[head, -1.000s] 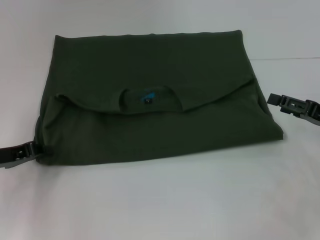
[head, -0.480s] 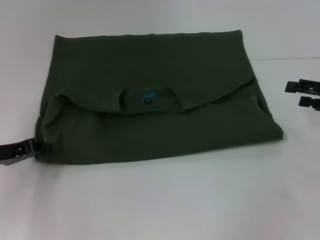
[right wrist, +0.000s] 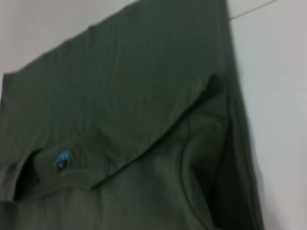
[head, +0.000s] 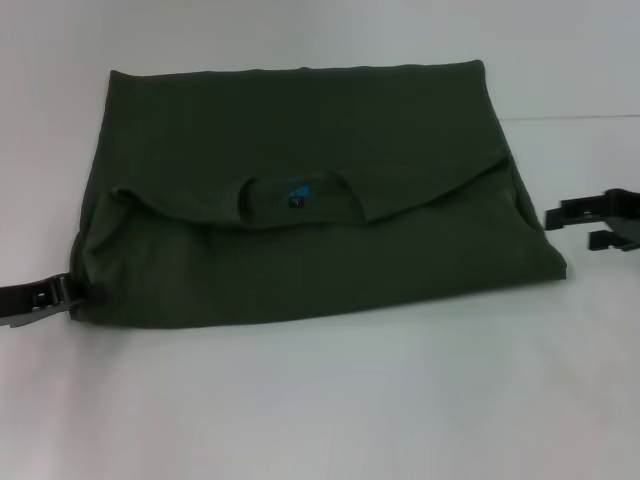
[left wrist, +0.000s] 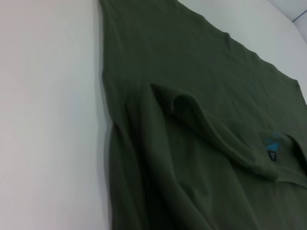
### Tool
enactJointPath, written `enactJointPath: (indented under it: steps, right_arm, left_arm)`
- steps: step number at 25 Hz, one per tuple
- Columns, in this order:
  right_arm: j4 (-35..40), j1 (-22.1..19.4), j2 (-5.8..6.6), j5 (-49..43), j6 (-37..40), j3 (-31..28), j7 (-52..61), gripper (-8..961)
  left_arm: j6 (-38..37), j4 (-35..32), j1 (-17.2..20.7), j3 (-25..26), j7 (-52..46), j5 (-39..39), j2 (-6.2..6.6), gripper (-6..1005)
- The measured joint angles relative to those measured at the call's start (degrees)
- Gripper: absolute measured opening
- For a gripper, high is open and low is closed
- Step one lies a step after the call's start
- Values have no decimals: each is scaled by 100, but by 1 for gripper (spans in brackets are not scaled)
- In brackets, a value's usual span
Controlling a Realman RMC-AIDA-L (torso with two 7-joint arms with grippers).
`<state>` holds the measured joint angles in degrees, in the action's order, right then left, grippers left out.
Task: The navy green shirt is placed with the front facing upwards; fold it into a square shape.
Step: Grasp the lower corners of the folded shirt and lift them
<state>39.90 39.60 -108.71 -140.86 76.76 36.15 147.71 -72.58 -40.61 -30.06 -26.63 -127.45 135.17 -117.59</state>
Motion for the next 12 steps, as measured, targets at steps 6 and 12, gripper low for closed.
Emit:
enactJointPath:
  steps: [6,12]
  right_arm:
    - [-483,406,-69,-282,-548,664,201,898]
    - [-512,471,-131,-348,-691,755,246,898]
  left_arm:
    - [-33,1,0,0,11,-6,0,52]
    - [-95,1,4,22,-8,-5,1,52]
